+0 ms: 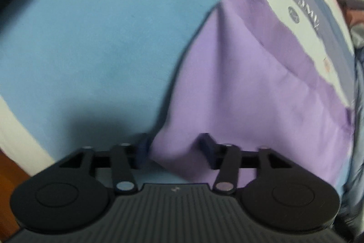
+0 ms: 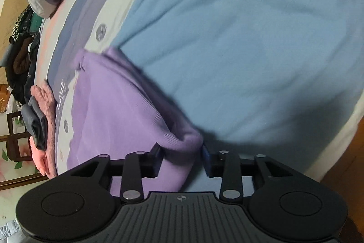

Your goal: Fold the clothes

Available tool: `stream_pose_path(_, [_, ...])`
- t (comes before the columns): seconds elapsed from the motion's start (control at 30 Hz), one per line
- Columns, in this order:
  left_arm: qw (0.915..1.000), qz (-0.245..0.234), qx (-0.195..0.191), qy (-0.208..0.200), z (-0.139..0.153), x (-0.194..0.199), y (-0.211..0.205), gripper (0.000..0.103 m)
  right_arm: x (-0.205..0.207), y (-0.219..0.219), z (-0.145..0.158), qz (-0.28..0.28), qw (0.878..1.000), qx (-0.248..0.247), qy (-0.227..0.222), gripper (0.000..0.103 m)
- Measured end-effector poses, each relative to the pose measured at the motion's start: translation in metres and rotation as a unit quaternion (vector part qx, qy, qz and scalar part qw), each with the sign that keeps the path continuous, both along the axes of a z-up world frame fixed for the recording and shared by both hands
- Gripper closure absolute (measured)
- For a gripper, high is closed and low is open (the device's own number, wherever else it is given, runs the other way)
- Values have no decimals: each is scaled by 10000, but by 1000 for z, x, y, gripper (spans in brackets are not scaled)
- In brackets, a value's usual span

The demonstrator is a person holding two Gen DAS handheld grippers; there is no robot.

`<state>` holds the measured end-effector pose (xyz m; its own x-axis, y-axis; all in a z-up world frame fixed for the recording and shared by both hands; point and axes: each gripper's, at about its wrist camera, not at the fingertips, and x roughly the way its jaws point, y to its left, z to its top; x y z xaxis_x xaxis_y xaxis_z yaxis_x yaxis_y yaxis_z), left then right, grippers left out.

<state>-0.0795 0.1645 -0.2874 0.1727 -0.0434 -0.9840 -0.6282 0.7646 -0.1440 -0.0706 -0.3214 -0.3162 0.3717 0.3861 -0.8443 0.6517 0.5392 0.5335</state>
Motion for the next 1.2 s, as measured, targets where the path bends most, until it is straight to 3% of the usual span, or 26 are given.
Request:
stream_pose_path(0.17, [9982,-176,453,357,30,-17,19,29,20,-8,43,503,9952,-830,-152,59])
stream_pose_path(0.27, [9966,-519,588,266,53,-11,21,14,44,-3,65,878,9871,-1324,-215,57])
stream_pose_path(0.37, [9938,-981,511,127,73,7,8,11,76,23,83,1829,9659,-1747,-561,55])
stream_pose_path(0.47, [9860,-1599,472,5,89,19,-19,6,106,50,99,2749,9333,-2111,-934,50])
stream_pose_path(0.53, [9785,-2004,482,-80,98,23,-40,5,115,70,105,3420,9001,-2321,-1376,50])
stream_pose_path(0.57, [9753,-2155,475,-107,101,22,-48,5,118,79,105,3811,8764,-2452,-1631,49])
stream_pose_path(0.63, [9681,-2456,462,-161,106,21,-65,4,121,95,96,4740,8089,-2860,-1982,49])
stream_pose_path(0.7, [9626,-2661,476,-176,110,21,-79,3,120,105,80,5631,7267,-3302,-2140,53])
stream_pose_path(0.73, [9618,-2688,500,-170,111,19,-84,3,119,106,71,5968,6912,-3450,-2167,53])
stream_pose_path(0.77, [9627,-2653,514,-165,111,23,-85,3,117,104,63,6223,6648,-3522,-2163,54])
stream_pose_path(0.83, [9644,-2582,541,-153,110,31,-88,3,117,96,53,6497,6369,-3541,-2165,58])
stream_pose_path(0.9, [9673,-2462,610,-77,92,61,-86,3,123,90,47,6573,6249,-3598,-2192,59])
stream_pose_path(0.93, [9695,-2365,639,-20,93,55,-82,3,126,87,46,6575,6217,-3628,-2228,59])
stream_pose_path(1.07, [9797,-1907,610,134,86,44,-70,2,145,83,48,6526,6187,-3595,-2493,58])
stream_pose_path(1.2, [9813,-1802,616,268,83,38,-75,2,176,95,41,6608,6170,-3352,-2652,56])
